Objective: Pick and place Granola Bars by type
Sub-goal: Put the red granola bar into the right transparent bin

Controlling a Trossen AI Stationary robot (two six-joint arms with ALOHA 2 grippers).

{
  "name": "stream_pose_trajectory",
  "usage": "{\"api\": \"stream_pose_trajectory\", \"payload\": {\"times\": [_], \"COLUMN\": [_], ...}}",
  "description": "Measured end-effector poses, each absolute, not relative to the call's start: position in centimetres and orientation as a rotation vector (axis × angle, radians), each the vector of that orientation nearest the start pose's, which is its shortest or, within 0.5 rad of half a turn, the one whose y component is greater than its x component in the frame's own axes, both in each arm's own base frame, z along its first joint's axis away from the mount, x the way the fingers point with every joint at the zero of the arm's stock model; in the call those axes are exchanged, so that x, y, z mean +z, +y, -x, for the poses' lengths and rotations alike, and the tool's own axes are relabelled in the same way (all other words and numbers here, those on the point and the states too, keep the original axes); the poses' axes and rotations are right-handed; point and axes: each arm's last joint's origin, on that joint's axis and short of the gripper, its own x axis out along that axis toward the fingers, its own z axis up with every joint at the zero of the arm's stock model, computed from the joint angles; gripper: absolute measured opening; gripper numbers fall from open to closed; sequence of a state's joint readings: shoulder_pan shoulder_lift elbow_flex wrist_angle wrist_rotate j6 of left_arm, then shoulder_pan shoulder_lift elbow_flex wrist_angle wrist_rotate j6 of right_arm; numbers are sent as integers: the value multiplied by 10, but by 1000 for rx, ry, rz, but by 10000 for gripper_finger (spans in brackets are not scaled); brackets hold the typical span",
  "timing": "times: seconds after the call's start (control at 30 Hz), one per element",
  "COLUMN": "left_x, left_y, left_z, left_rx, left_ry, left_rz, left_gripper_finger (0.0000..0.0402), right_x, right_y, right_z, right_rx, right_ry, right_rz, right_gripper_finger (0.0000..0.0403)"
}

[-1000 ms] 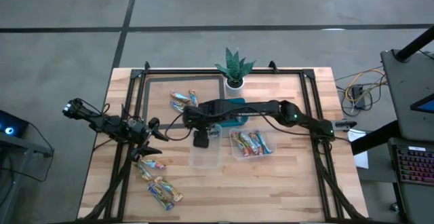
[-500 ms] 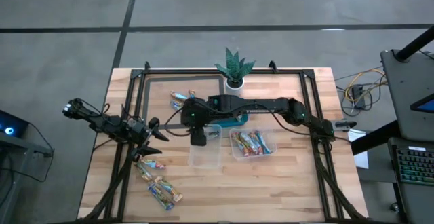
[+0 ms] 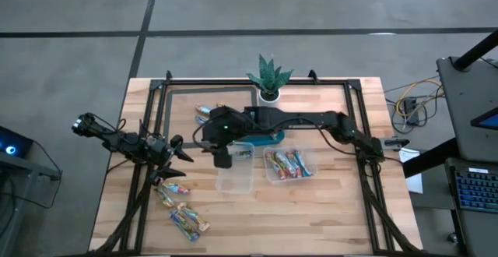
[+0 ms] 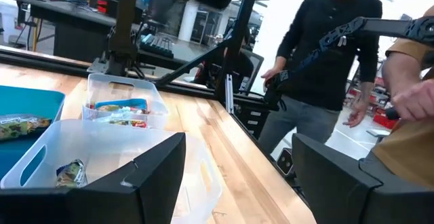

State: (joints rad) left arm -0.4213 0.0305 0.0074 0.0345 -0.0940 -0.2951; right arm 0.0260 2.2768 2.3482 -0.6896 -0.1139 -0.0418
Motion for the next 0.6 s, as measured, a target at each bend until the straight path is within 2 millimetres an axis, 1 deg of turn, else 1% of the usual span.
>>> {"api": "stream_pose_trajectory", "payload": {"times": [0.07,0.23,0.33,0.4,0.47,0.6], "left_x": [167,167,167,167,168,170], "left_y": [-38,-37,-37,-36,-36,-36], "left_z": [-91,-92,-92,-92,-92,-92], "left_rx": [-326,-276,-273,-273,-270,-261], "left_ry": [37,-3,-7,-6,-2,0], "left_rz": [291,104,73,85,134,346], "left_gripper_finger": [250,250,250,250,250,250], "right_x": [339,366,379,384,386,391], "right_y": [21,21,21,21,23,25], "right_z": [-505,-492,-487,-486,-488,-495], "right_rx": [156,147,143,144,149,162], "right_ry": [570,508,462,432,401,289], "right_rz": [18,10,3,-2,-11,-8], "right_gripper_finger": [169,169,169,169,169,169]}}
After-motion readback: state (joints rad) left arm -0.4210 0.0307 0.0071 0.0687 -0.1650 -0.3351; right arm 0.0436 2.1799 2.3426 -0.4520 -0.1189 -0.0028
